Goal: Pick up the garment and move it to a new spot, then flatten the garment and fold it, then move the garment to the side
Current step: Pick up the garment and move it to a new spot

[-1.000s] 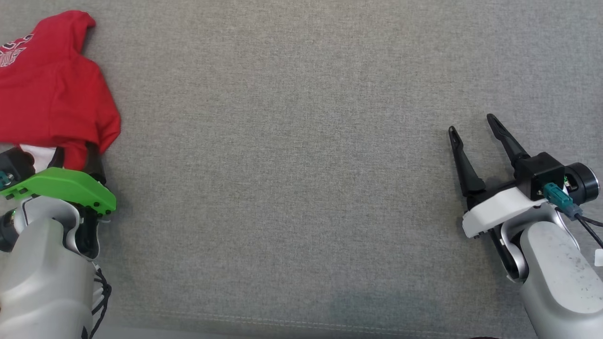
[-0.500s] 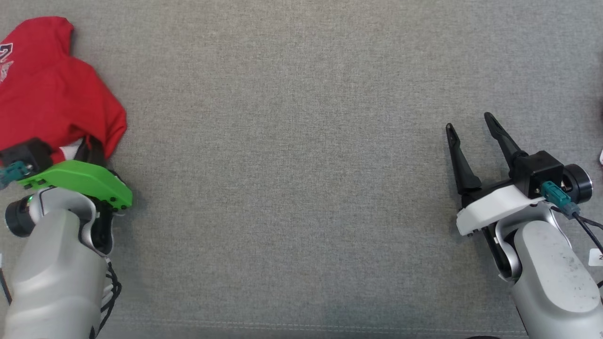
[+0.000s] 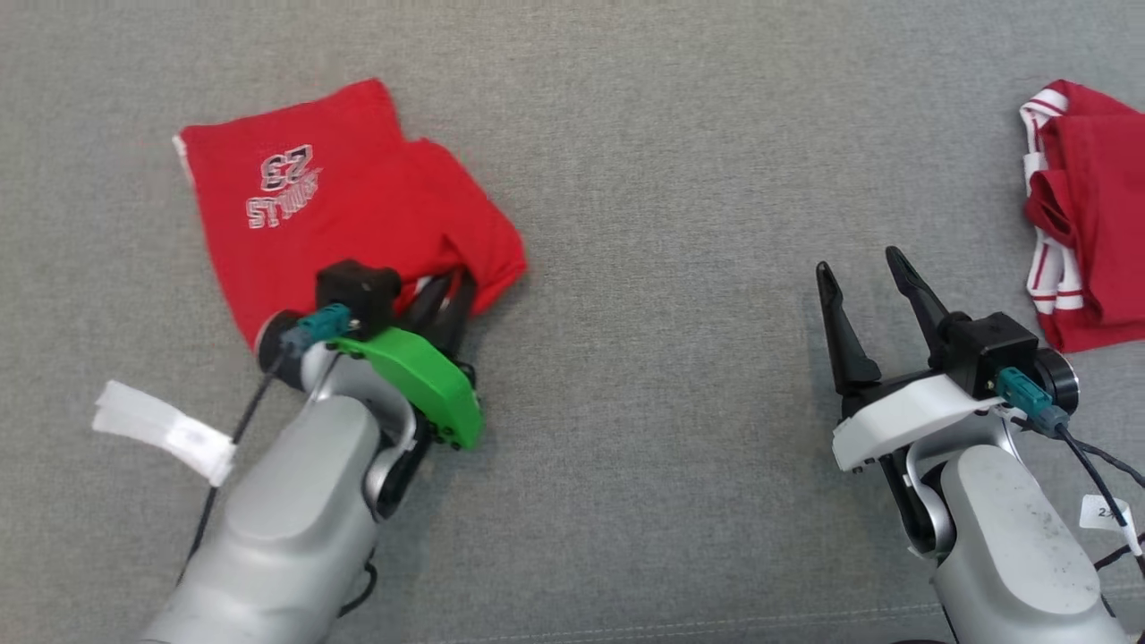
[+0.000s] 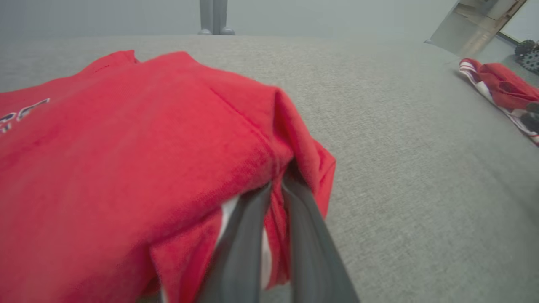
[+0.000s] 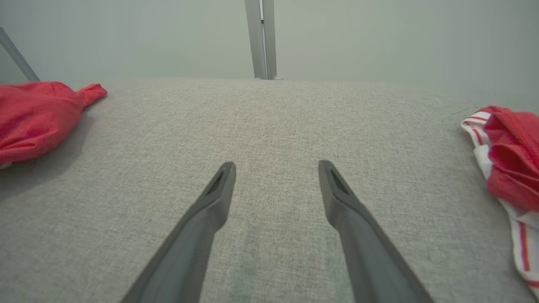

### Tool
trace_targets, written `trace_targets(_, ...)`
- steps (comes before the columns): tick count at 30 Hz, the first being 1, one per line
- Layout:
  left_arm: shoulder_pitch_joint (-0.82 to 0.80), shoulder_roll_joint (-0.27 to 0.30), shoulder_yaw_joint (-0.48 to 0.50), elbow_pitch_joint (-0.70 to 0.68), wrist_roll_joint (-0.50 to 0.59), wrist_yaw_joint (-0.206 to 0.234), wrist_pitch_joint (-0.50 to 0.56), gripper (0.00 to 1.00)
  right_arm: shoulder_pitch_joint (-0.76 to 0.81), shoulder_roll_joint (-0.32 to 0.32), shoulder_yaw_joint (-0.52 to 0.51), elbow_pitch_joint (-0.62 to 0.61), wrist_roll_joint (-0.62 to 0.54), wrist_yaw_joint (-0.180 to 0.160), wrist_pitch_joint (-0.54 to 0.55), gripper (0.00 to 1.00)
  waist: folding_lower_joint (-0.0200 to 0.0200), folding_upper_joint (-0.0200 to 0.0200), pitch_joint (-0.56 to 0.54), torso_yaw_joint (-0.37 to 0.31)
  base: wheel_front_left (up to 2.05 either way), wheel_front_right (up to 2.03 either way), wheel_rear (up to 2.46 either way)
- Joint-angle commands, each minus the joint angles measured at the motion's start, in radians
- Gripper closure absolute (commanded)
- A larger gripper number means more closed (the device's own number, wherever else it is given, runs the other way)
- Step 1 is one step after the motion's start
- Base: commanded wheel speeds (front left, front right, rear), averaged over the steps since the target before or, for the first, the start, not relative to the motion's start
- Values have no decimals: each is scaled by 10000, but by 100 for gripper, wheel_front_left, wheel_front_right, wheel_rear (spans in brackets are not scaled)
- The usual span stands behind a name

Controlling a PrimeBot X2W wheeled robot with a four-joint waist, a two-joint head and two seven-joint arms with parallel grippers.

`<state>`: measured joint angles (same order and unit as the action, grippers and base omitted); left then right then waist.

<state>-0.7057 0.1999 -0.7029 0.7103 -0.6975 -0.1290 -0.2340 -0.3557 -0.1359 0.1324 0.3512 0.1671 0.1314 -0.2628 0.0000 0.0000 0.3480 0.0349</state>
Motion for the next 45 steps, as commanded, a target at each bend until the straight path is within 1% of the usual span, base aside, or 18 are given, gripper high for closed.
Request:
trace_targets(1,-39,-131,-552,-232,-110,-19,-18,100,87,64,-18,29,56,-17,-22,0,0,0,-264,-626,0,0,0)
trace_targets(3,-169,-344,-1308,-494,-188,-19,-52,100,91,130,-53,19,73,-17,-22,0,0,0,-287,-935,0,0,0)
trace_targets(5,-316,-634,-2295,-836,-272,-19,-66,100,131,186,-100,22,80,-17,-22,0,0,0,-312,-1253,0,0,0)
trace_targets(6,-388,-685,-2732,-927,-366,-19,-82,100,155,199,-112,26,92,-17,-22,0,0,0,-320,-1399,0,0,0)
trace_targets(9,-684,-760,-3640,-926,-582,-17,-167,100,204,261,-91,41,103,-17,-22,0,0,0,-330,-1844,0,0,0)
trace_targets(12,-833,-832,-3930,-443,-650,-17,-260,100,214,302,-144,31,145,-17,-22,0,0,0,-312,-2163,0,0,0)
trace_targets(14,-792,-791,-3806,52,-561,-17,-310,100,229,362,-172,6,147,-17,-22,0,0,0,-313,-2295,0,0,0)
trace_targets(16,-674,-651,-3423,303,-305,32,-315,35,256,400,-219,-26,151,-17,-22,0,0,0,-328,-2326,0,0,0)
trace_targets(17,-497,-575,-3152,319,-148,128,-307,0,289,412,-254,-38,150,-17,-22,0,0,0,-363,-2315,0,0,0)
trace_targets(22,698,-151,-1328,-442,658,616,-306,0,465,451,-461,-90,120,-17,-22,0,0,0,-639,-2070,0,0,0)
trace_targets(23,1029,-91,-942,-626,799,686,-306,0,507,461,-473,-90,102,-17,-22,0,0,0,-722,-1989,0,0,0)
trace_targets(24,1029,-91,-942,-626,799,686,-306,0,507,461,-473,-90,102,-17,-22,0,0,0,-722,-1989,0,0,0)
trace_targets(27,2089,6,247,-1038,1190,887,-303,0,625,448,-493,-43,103,-17,-22,0,0,0,-1033,-1751,0,0,0)
trace_targets(31,3406,-81,1722,-1529,1566,923,-296,0,753,511,-453,2,140,-17,-22,0,0,0,-1488,-1497,0,0,0)
trace_targets(36,4702,-246,3550,-2266,2342,1033,-295,0,955,591,-427,78,106,-18,-22,0,0,0,-2017,-1243,0,0,0)
trace_targets(41,5501,-520,4928,-2843,3264,1046,-297,0,1252,667,-384,172,43,-18,-22,0,0,0,-2522,-1121,0,0,0)
trace_targets(45,6061,-752,5776,-3164,3823,841,-296,0,1575,705,-387,273,12,-18,-22,0,0,0,-3036,-1051,0,0,0)
